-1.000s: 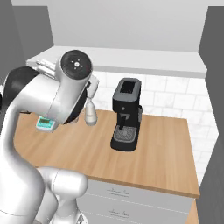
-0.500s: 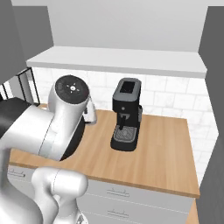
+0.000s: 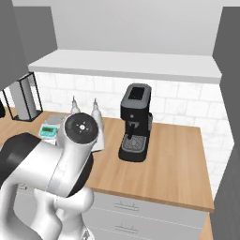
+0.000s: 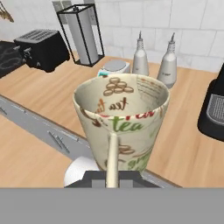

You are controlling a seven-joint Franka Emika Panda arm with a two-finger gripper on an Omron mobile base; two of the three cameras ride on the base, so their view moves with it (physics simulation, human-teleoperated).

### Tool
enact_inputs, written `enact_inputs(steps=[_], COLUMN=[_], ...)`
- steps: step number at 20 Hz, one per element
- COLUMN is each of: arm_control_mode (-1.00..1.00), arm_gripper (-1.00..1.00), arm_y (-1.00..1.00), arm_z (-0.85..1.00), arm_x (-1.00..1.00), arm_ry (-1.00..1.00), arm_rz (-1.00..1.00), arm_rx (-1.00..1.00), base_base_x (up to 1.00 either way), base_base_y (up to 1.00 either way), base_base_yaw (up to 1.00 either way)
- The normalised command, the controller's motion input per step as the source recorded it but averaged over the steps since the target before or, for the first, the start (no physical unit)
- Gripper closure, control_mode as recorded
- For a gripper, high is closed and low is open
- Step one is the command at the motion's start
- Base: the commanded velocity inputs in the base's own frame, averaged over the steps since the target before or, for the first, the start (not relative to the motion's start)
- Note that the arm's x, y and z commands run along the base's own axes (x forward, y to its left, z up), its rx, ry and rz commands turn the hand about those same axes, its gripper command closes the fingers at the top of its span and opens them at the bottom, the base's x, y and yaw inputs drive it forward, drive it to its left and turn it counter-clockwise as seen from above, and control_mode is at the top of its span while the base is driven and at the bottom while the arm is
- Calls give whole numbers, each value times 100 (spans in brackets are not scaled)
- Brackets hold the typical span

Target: Gather all objects into one cabinet and sort the glasses and bowls to opposite sides.

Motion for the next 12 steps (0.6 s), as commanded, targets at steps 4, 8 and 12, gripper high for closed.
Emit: enact_inputs(steps=[4,8,12], arm_control_mode=[-100,100,100], arm_gripper=[100,100,100], arm_y=[0,0,0], arm_z=[0,0,0], arm_x=[0,0,0], arm_ry=[0,0,0], arm_rz=[0,0,0], arm_rx=[0,0,0], base_base_x=[0,-5,-58], base_base_y=[0,-6,-1], base_base_yaw=[0,0,-2])
